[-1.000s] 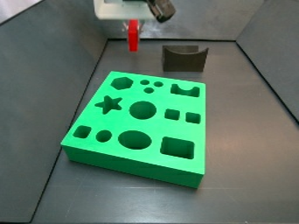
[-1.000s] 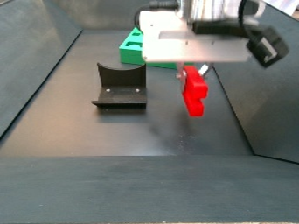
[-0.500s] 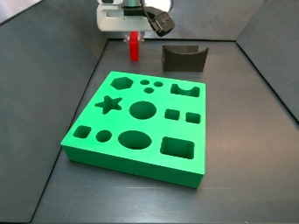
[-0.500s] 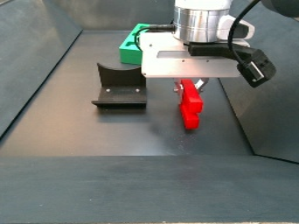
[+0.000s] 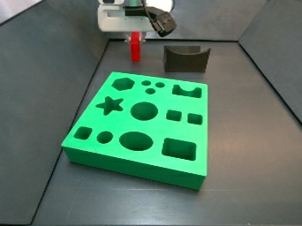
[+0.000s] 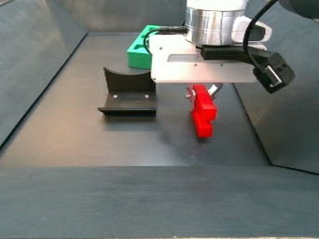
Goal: Pick up the double-square object. Move up. Rotate the double-square object. Place the double-square object on the fixture. Regrasp the double-square object. Move to above the board. Insert the double-square object.
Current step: Rotate the double-square object.
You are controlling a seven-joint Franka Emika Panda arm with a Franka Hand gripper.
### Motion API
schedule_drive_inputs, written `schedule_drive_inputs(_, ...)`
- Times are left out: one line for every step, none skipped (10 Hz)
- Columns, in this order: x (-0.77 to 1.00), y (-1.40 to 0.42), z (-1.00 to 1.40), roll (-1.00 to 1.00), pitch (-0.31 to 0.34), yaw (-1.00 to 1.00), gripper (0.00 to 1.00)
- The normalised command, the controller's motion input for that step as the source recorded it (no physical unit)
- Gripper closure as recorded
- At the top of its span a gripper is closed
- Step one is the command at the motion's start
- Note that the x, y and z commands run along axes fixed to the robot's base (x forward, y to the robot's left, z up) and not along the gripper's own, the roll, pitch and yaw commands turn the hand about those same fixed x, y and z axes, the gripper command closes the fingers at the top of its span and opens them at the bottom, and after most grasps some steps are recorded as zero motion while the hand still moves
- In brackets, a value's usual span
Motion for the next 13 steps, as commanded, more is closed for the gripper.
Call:
schedule_drive_inputs(0.03,0.0,-0.42,-0.08,-0.004,0.01,1.0)
schedule_drive_inputs(0.03,0.0,-0.42,-0.08,-0.004,0.01,1.0)
schedule_drive_inputs(0.03,0.0,-0.42,-0.08,-0.004,0.01,1.0)
schedule_drive_inputs(0.0,0.0,0.0,0.0,0.0,0.0,0.0)
schedule_drive_inputs(0.0,0.0,1.0,0.0,0.0,0.0,0.0)
schedule_drive_inputs(-0.01,0.0,1.0,0.0,0.019,0.0,0.0)
schedule_drive_inputs(-0.02,0.0,1.0,0.0,0.039,-0.01,0.0)
schedule_drive_inputs(-0.02,0.0,1.0,0.01,0.048,-0.02,0.0)
schedule_drive_inputs(-0.02,0.01,1.0,0.02,0.058,-0.02,0.0)
schedule_drive_inputs(-0.03,0.01,0.97,0.03,0.058,-0.02,0.0)
schedule_drive_inputs(-0.03,0.01,0.81,0.04,0.056,-0.03,0.0)
schedule_drive_inputs(-0.03,0.01,0.65,0.05,0.053,-0.03,0.0)
schedule_drive_inputs(-0.03,0.01,0.48,0.05,0.055,-0.03,0.0)
